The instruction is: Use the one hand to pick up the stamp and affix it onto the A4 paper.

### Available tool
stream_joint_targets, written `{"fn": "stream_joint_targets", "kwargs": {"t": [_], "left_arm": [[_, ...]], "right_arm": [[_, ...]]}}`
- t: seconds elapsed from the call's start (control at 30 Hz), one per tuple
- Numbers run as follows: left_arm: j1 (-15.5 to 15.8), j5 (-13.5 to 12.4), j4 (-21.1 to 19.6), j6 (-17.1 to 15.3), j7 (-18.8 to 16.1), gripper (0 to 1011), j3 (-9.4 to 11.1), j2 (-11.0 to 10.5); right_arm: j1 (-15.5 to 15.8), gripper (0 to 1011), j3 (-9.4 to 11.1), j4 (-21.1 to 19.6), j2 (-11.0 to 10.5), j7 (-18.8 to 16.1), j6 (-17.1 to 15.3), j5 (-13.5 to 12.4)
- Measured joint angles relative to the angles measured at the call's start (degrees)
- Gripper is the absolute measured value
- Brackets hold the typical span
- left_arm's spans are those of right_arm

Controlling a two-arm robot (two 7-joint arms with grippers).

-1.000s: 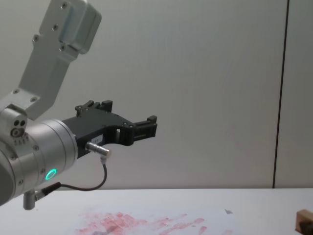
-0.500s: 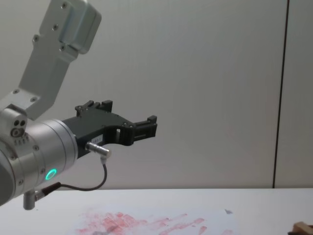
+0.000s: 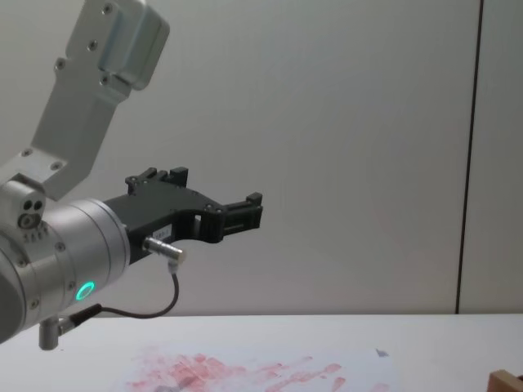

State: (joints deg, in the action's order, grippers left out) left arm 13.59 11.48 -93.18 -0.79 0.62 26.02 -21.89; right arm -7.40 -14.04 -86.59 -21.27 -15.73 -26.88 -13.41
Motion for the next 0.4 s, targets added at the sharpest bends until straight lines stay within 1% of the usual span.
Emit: {"fn": "stream_joint_targets", "kwargs": {"t": [0.03, 0.1, 0.23, 0.4], "left_arm": [[0.0, 0.0, 0.0, 0.0, 0.0, 1001, 0.0, 0.0], [0.0, 0.0, 0.0, 0.0, 0.0, 1002, 0.0, 0.0], [0.0, 0.0, 0.0, 0.0, 0.0, 1001, 0.0, 0.0], [0.0, 0.0, 0.0, 0.0, 0.0, 1001, 0.0, 0.0]], "right_arm": [[0.0, 832, 0.0, 0.0, 0.0, 0.0, 0.0, 0.0], [0.0, 902, 0.0, 0.1, 0.0, 0.0, 0.0, 0.0], [-0.1, 994, -0.1, 0.1, 0.1, 0.0, -0.1, 0.1], [-0.1, 1001, -0.1, 0.2, 0.1, -0.1, -0.1, 0.1]]}}
